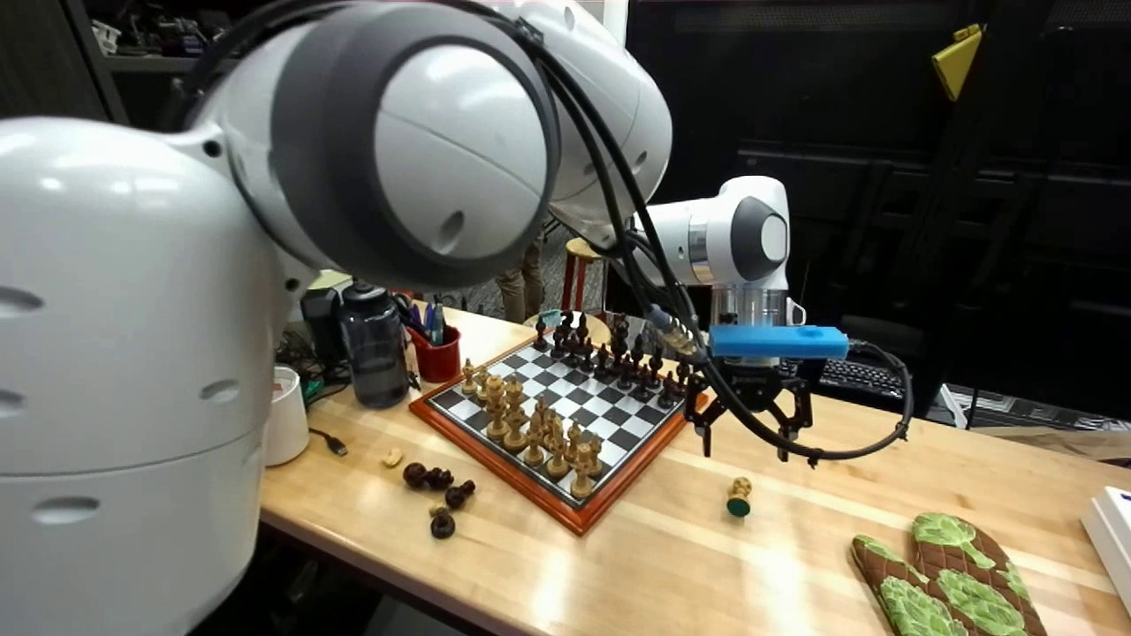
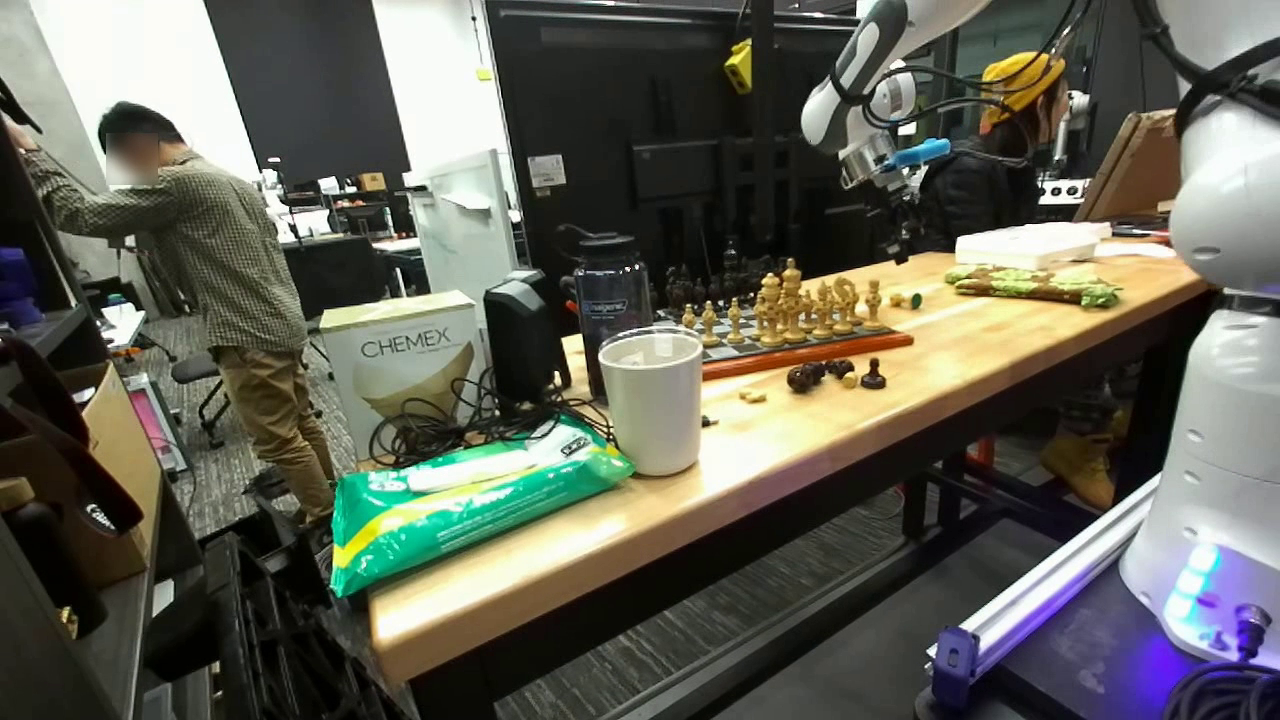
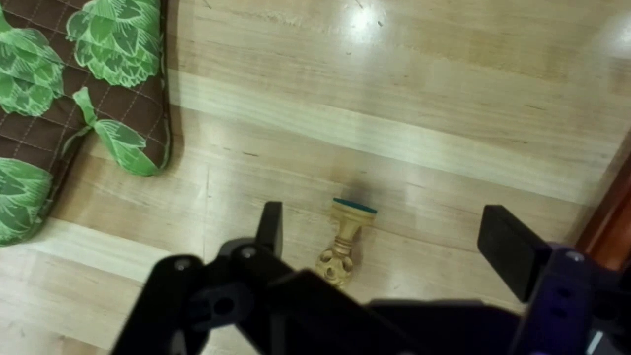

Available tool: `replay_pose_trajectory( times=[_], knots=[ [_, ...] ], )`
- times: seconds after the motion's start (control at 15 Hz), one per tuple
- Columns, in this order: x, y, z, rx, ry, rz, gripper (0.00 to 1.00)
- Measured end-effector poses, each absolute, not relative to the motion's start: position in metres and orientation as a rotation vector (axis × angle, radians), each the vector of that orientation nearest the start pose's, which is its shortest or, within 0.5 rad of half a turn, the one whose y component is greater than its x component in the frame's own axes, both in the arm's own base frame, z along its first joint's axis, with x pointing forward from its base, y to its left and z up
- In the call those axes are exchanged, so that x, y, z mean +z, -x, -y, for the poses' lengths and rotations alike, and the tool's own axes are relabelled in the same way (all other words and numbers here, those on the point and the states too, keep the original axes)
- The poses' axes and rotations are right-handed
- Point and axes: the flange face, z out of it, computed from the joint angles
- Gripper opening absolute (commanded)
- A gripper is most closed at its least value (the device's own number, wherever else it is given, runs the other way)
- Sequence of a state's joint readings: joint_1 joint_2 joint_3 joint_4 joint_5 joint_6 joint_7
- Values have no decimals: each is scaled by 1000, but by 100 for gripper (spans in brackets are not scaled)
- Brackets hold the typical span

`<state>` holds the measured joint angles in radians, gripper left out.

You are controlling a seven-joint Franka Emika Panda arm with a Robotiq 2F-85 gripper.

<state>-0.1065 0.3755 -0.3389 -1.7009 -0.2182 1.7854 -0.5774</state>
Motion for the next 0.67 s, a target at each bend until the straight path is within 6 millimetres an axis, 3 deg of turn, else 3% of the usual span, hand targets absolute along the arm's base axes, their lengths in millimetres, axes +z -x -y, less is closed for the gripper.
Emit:
replay_pose_trajectory(
  times=[0.27, 0.67],
  knots=[
    [359, -579, 284, 712, 3169, 325, 100],
    [347, -597, 287, 847, 3113, 311, 100]
  ],
)
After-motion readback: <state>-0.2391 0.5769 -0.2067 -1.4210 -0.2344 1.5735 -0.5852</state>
